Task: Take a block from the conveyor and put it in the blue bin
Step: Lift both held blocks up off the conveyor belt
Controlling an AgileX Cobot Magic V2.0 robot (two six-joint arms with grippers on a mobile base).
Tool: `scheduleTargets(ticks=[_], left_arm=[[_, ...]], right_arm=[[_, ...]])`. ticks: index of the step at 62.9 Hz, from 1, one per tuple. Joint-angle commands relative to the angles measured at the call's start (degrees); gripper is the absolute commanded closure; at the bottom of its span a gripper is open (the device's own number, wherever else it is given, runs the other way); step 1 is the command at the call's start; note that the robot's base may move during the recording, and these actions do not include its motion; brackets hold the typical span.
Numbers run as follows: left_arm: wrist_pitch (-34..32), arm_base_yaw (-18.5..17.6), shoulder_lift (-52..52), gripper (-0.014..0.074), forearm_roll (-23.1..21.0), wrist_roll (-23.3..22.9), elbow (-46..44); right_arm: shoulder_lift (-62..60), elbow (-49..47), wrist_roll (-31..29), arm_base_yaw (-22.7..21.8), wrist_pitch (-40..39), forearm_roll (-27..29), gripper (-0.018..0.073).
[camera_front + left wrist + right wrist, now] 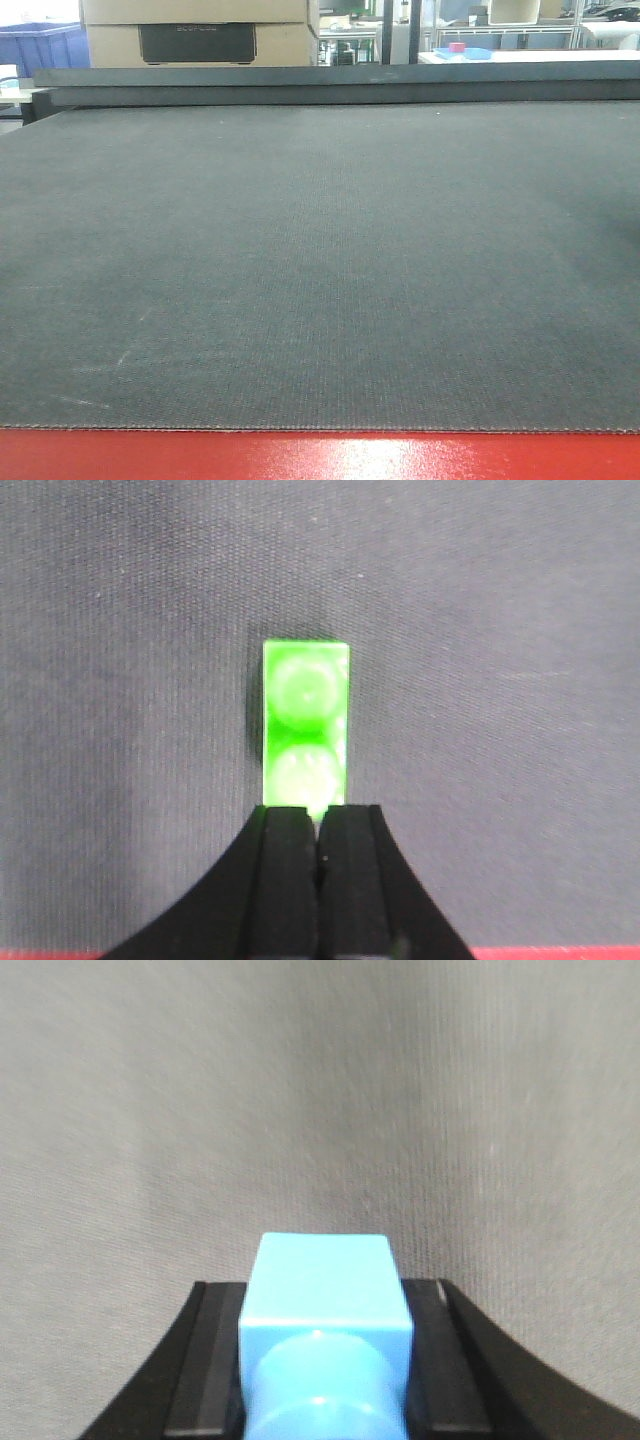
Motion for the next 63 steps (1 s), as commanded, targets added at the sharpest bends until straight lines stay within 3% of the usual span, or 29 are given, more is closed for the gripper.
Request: scheduleTargets(ticks=[1, 12, 16, 25, 63], left_arm=[[-2.2, -1.2, 1.5, 0.0544, -0.2, 0.6, -0.4], [-4.5, -2.0, 3.9, 0.026, 0.8, 0.5, -0.4], [-4.5, -1.9, 4.5, 0.0215, 1.3, 0.2, -0.3], [-5.2, -1.9, 6.6, 0.0204, 3.2, -1.4, -0.2], [-8.3, -1.9, 12.8, 0.0237, 1.3, -2.9, 3.1]], right_arm=[[-0.7, -0.4, -0.3, 0.0, -0.6, -0.5, 0.0725], [-0.7, -0.3, -0.3, 0.0, 0.3, -0.5, 0.0725], [-0.7, -0.3, -0.3, 0.0, 0.3, -0.5, 0.0725], [-0.7, -0.3, -0.3, 0.0, 0.3, -0.5, 0.0725], [-0.7, -0.3, -0.3, 0.0, -0.4, -0.5, 0.0725]])
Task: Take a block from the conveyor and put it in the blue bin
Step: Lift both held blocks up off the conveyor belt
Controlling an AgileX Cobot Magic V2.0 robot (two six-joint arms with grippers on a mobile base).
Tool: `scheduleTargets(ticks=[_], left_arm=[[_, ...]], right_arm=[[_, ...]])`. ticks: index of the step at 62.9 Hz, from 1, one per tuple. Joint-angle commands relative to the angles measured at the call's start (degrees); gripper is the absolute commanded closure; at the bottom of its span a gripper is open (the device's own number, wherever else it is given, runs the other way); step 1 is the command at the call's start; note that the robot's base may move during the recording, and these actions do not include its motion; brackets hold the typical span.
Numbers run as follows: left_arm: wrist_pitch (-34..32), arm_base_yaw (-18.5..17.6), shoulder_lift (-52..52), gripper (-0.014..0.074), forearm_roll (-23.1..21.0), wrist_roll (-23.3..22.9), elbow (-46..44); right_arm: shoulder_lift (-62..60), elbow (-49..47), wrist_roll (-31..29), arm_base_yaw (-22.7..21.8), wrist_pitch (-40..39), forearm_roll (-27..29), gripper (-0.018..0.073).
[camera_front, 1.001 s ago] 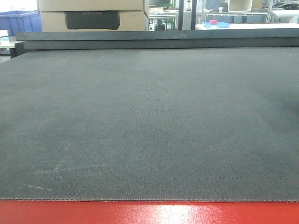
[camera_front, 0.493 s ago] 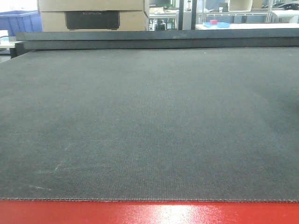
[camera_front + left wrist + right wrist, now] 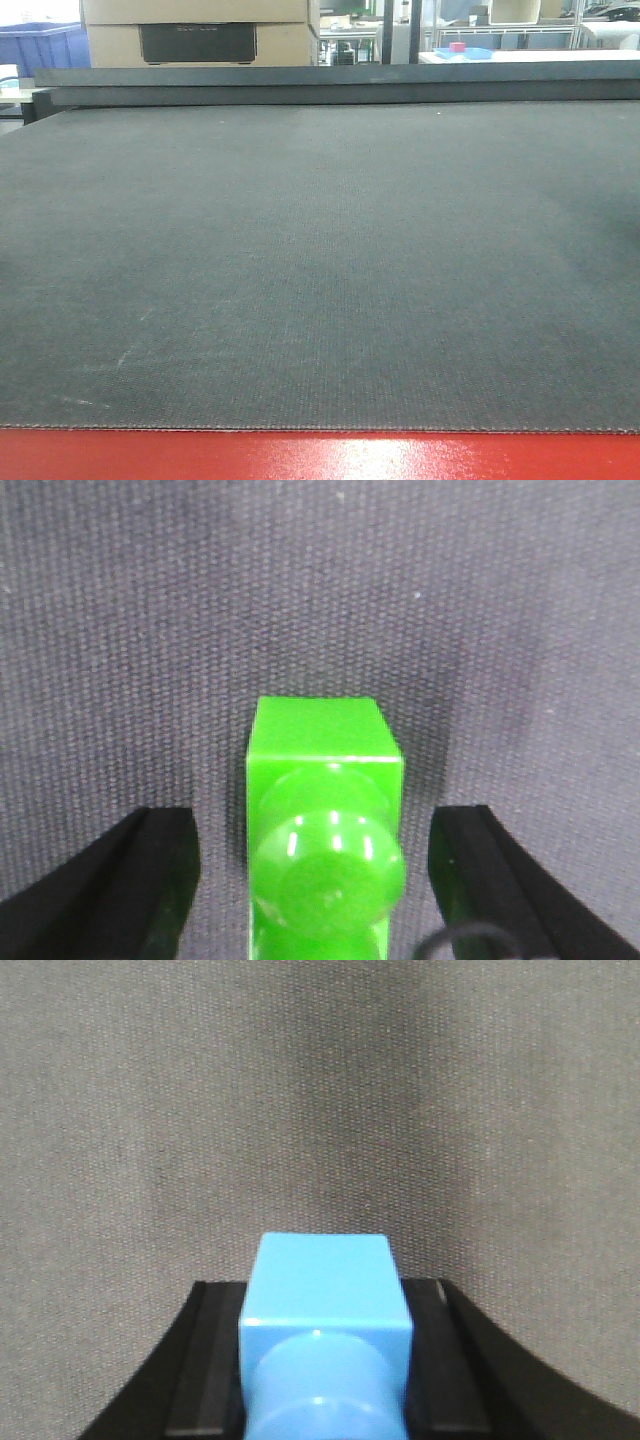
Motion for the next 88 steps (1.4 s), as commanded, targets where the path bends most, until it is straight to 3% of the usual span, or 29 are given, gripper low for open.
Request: scheduleTargets(ticks=[1, 25, 30, 43, 55, 62, 69, 74, 80, 88], left_arm=[[-1.8, -0.2, 0.0, 0.0242, -0.7, -0.6, 1.0], [-2.8, -0.2, 0.0, 0.027, -0.9, -0.6, 1.6], [-2.7, -0.2, 0.0, 0.0328, -0.9, -0.6, 1.6], [-1.6, -0.2, -0.2, 0.0711, -1.5, -0.6, 1.6], [-2.5, -0.4, -3.8, 0.0708, -3.0, 1.2, 1.5], [-5.4, -0.6, -7.9, 0.0708, -5.0, 5.8, 1.5], [-10.2, -1.3, -12.1, 0.0708, -6.4, 5.9, 2.0], [-15.5, -1.9, -15.1, 0.0708, -9.7, 5.9, 3.7], [-23.6, -3.8, -19.8, 0.0708, -13.7, 5.9, 7.7], [-33.2, -8.7, -26.6, 0.0708, -14.1, 5.9, 13.8]], right_arm=[[-0.4, -0.2, -0.2, 0.0, -0.6, -0.5, 0.0725], [-0.4, -0.2, -0.2, 0.0, -0.7, -0.5, 0.0725], [-0.4, -0.2, -0.2, 0.0, -0.7, -0.5, 0.0725], [-0.4, -0.2, -0.2, 0.0, -0.7, -0.5, 0.0725], [-1.6, -0.2, -1.9, 0.0, -1.1, -0.5, 0.0725], [-2.7, -0.2, -4.2, 0.2, -3.1, 0.5, 0.0725], [-4.1, -0.2, -8.2, 0.2, -6.2, 3.1, 0.0724], [-5.5, 0.6, -9.7, 0.2, -8.5, 4.5, 0.072], [-7.7, 3.4, -9.6, 0.2, -13.1, 4.6, 0.072], [-11.7, 9.3, -9.9, 0.2, -20.7, 4.6, 0.072]])
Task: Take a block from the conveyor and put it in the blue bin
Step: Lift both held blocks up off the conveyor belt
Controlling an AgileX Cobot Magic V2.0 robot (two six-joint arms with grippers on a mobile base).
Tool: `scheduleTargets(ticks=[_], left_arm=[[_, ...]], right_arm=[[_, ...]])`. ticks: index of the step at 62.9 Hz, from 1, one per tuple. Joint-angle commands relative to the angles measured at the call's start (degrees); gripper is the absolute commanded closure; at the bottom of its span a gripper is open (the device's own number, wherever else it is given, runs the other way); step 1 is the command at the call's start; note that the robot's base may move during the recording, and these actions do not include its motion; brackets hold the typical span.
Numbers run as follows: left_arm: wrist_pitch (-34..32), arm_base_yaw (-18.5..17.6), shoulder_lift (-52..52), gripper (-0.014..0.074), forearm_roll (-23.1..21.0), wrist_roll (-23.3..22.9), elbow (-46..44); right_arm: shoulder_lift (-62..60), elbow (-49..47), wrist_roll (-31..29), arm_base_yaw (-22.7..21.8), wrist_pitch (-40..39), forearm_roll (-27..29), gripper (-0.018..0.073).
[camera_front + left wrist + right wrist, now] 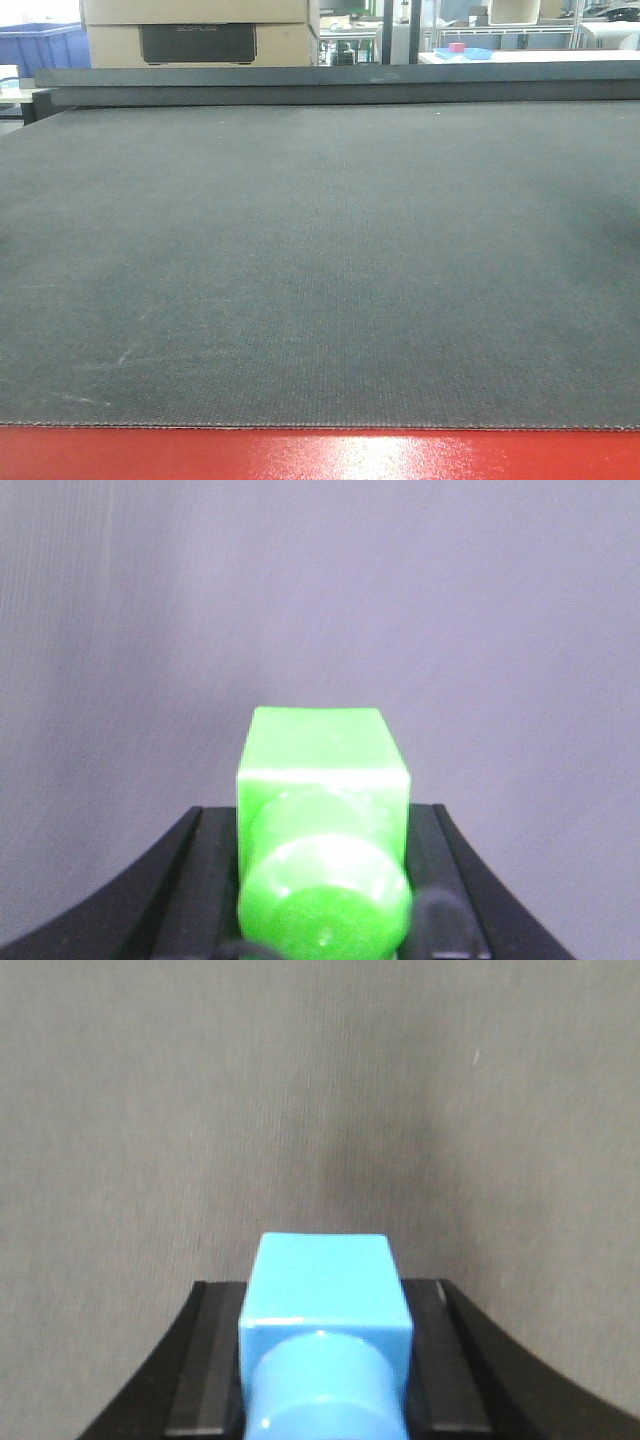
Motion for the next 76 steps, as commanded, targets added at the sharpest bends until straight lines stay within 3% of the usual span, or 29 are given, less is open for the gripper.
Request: scheduleTargets(ticks=[1, 14, 25, 31, 35, 41, 52, 76], left_arm=[[-7.7, -3.5, -5.3, 0.0708, -1.6, 0.4, 4.4], [-15.7, -9.5, -16.4, 0.0708, -1.5, 0.4, 13.1], [-15.7, -9.8, -26.3, 0.0708, -1.1, 0.4, 17.2], [-15.8, -9.8, -31.9, 0.0708, 3.2, 0.4, 18.3], [-15.3, -9.8, -34.9, 0.0708, 5.6, 0.4, 18.4], [-15.2, -9.8, -38.9, 0.0708, 5.8, 0.4, 18.4], [-14.7, -9.8, -45.0, 0.0708, 0.6, 0.4, 18.4], [-14.4, -9.8, -49.2, 0.0708, 0.6, 0.4, 18.4]], right_arm=[[-3.3, 4.1, -1.2, 0.2, -6.5, 0.1, 0.072], [-13.2, 14.2, -2.7, 1.5, -17.7, 0.7, 0.072], [-23.0, 21.3, -4.1, 8.0, -25.7, 0.7, 0.072], [-28.7, 24.3, -4.2, 11.1, -30.4, 0.7, 0.072], [-31.3, 25.1, -4.2, 11.6, -30.7, 0.7, 0.072], [-35.9, 25.1, -4.2, 11.7, -29.4, 0.7, 0.0721], [-43.3, 25.1, -4.2, 11.7, -29.5, 0.7, 0.0721], [-51.4, 25.1, -4.2, 11.7, -29.5, 0.8, 0.0721]])
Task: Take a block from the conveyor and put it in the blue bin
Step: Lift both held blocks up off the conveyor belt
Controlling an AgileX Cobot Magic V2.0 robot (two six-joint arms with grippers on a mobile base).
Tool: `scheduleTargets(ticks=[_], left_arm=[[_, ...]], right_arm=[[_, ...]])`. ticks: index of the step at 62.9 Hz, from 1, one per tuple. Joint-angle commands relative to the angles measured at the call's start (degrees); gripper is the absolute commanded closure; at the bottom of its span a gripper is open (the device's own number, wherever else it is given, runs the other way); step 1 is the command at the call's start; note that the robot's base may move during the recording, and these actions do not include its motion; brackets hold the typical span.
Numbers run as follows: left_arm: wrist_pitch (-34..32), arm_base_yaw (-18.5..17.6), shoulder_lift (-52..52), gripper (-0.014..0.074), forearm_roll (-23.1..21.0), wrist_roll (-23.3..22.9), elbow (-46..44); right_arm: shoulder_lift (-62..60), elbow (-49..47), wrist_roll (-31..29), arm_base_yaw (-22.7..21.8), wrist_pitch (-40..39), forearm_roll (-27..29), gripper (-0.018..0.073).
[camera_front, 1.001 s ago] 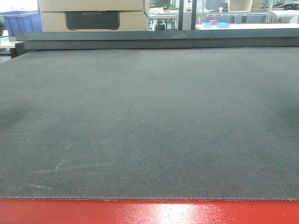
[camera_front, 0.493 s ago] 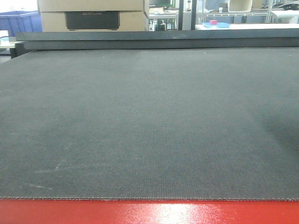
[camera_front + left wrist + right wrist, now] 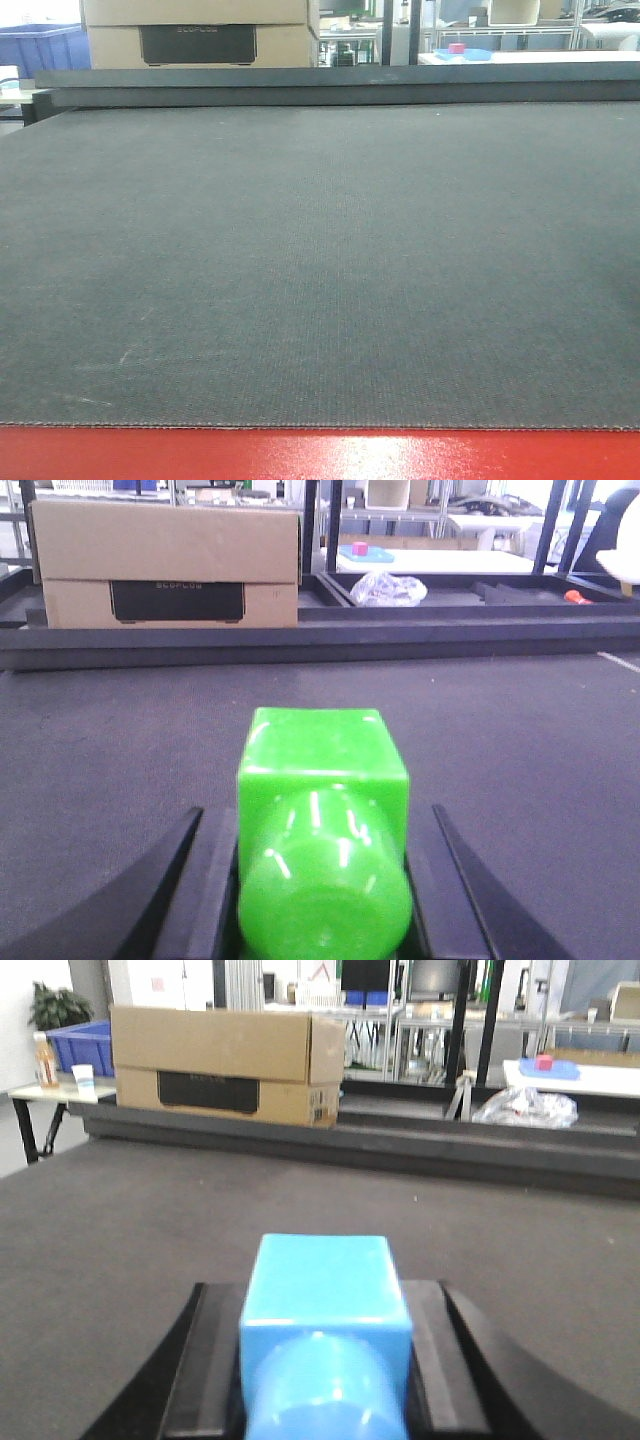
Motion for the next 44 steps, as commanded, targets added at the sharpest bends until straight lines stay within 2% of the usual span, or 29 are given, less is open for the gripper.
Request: scheduleTargets(ticks=[1, 44], left_arm=[[-0.7, -0.4, -0.5, 0.0708, -0.6, 0.0, 0.0], [-0.6, -0.4, -0.5, 0.0708, -0.6, 0.0, 0.0]], right_arm=[[-0.7, 0.2, -0.4, 0.2, -1.3, 0.2, 0.0721], [-0.7, 0.2, -0.4, 0.2, -1.5, 0.2, 0.0721]])
